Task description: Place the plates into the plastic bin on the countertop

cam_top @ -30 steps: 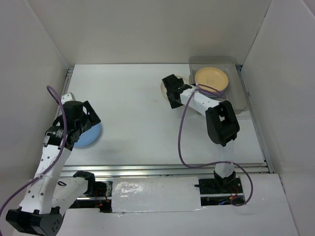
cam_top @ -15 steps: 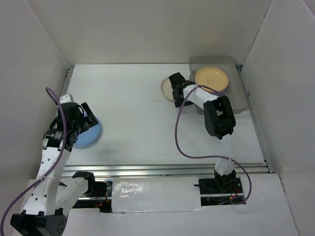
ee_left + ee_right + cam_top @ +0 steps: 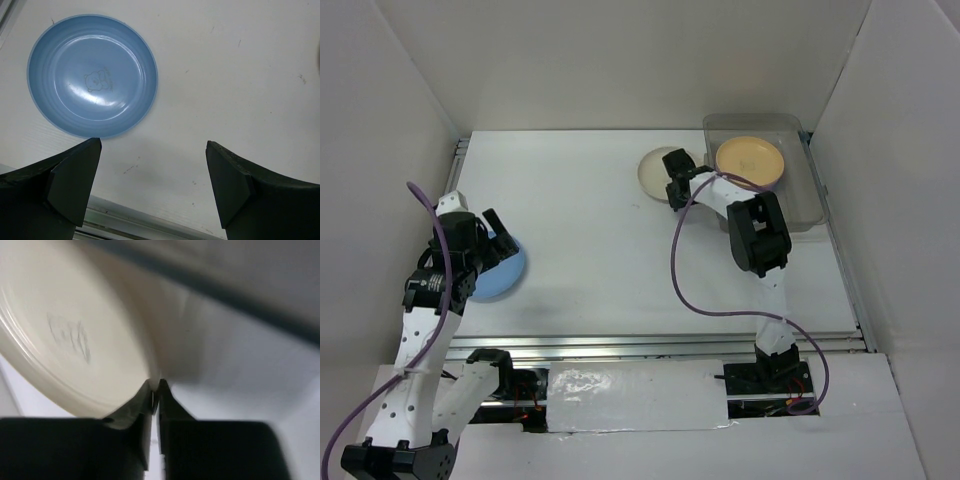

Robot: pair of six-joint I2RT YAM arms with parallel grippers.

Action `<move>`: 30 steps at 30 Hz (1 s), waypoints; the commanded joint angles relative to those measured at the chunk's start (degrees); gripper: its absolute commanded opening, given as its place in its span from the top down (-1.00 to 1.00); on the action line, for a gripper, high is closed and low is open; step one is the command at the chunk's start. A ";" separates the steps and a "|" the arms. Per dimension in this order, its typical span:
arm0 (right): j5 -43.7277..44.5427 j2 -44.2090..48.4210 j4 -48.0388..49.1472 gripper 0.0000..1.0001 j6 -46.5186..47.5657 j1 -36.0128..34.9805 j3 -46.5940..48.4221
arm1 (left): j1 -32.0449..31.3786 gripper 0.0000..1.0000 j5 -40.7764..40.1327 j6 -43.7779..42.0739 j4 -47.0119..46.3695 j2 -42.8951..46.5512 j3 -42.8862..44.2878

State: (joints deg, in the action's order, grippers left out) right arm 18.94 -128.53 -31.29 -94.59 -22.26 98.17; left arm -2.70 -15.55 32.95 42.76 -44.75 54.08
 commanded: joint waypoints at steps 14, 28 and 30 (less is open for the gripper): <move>-20.07 5.66 10.65 1.00 21.89 -1.65 16.34 | 0.33 -0.99 -0.62 -0.87 -1.54 3.44 -0.21; -17.62 24.37 6.85 1.00 27.09 21.26 -5.52 | 0.41 -0.99 0.79 -1.22 -2.24 4.23 -0.65; -18.67 25.78 6.68 1.00 27.61 25.06 -8.86 | 0.41 -0.99 0.87 -1.22 -2.33 4.32 -0.74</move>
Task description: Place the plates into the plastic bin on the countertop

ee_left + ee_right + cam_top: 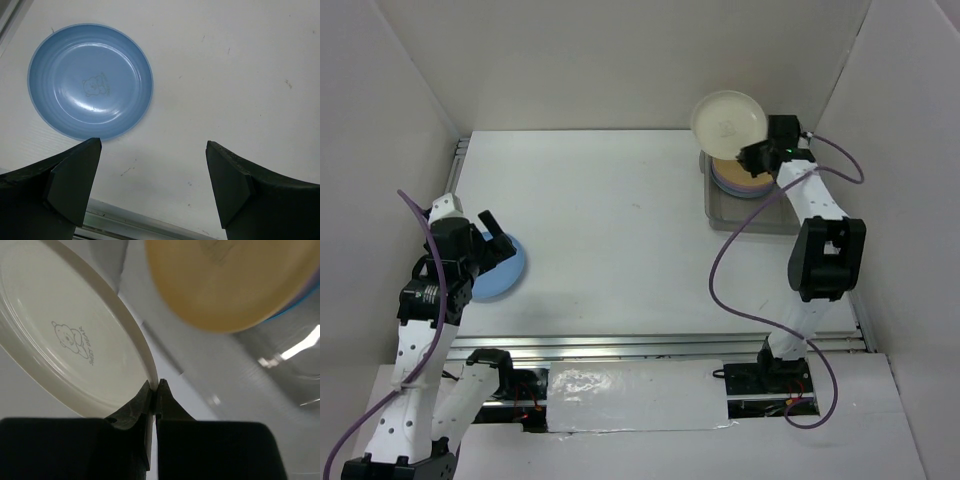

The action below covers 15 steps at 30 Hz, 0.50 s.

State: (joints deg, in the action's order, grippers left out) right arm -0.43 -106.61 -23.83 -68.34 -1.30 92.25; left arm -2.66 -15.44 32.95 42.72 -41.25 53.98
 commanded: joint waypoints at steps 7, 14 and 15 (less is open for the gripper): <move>-4.13 0.71 -3.15 1.00 7.16 14.13 -4.88 | 0.37 -0.99 1.12 -1.40 -2.20 -0.40 -0.45; -7.57 -4.48 -2.63 0.99 10.33 15.36 -2.42 | 0.37 -0.99 0.76 -1.13 -2.11 -0.84 -0.54; -7.66 -4.83 -2.53 0.98 10.24 15.10 -2.16 | 0.28 -0.99 0.85 -1.13 -2.20 -0.93 -0.63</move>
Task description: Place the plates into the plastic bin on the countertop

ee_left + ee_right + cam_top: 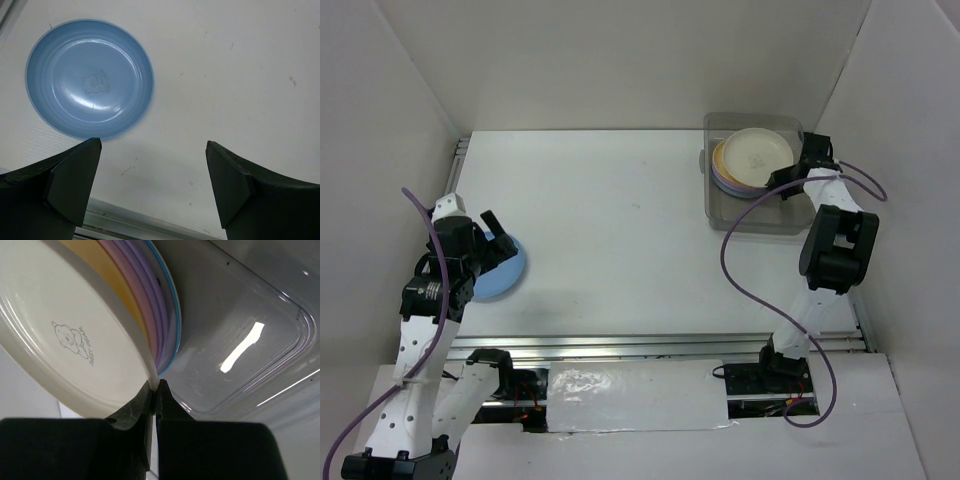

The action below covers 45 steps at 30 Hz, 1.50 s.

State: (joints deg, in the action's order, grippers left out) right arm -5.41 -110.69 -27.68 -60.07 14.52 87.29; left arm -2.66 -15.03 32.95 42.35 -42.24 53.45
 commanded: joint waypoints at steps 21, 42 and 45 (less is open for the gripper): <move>-14.49 24.90 9.92 -1.00 14.52 -11.35 -3.78 | 0.37 -0.99 -1.39 28.64 1.51 -9.80 -6.51; -34.40 38.71 23.72 -1.00 28.17 -39.83 -33.49 | 0.81 -0.99 -20.30 65.13 -2.27 -23.14 -17.42; -35.46 39.24 25.39 -1.00 27.29 -40.36 -34.20 | 0.90 -0.98 -20.04 65.66 -3.85 -25.87 -17.42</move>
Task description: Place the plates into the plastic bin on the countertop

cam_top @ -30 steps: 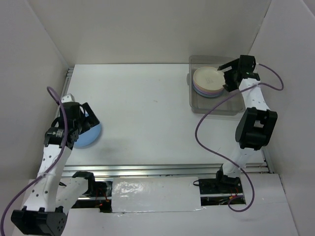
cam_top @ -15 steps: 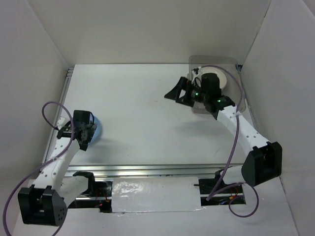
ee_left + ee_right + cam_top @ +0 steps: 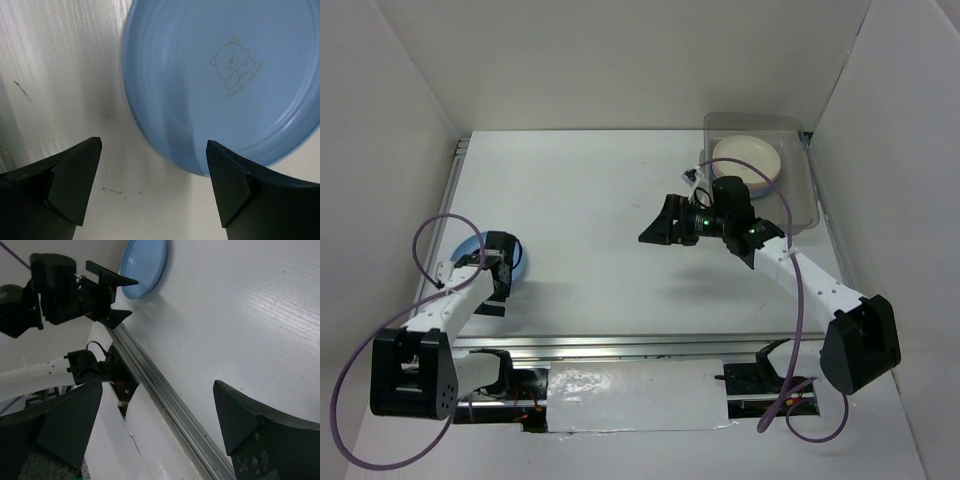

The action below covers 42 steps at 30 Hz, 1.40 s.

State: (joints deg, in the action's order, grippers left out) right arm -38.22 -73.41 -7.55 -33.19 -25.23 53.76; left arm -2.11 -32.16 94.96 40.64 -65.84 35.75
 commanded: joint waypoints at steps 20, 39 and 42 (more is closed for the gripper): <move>19.20 3.37 -6.31 -1.00 5.15 -2.89 3.89 | -10.43 1.00 0.41 -26.15 -8.27 -3.68 9.42; 31.89 -22.21 -10.99 -0.83 0.94 -3.95 13.92 | -28.56 1.00 23.81 -47.58 -15.94 -5.88 21.38; 28.74 -22.84 -9.16 -0.40 0.23 -4.38 11.82 | -28.56 1.00 24.16 -47.93 -15.86 -4.82 21.91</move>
State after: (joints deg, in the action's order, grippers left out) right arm -8.78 -96.64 -17.26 -31.97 -28.77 65.87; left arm -30.57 -9.91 48.18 28.23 -73.52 54.78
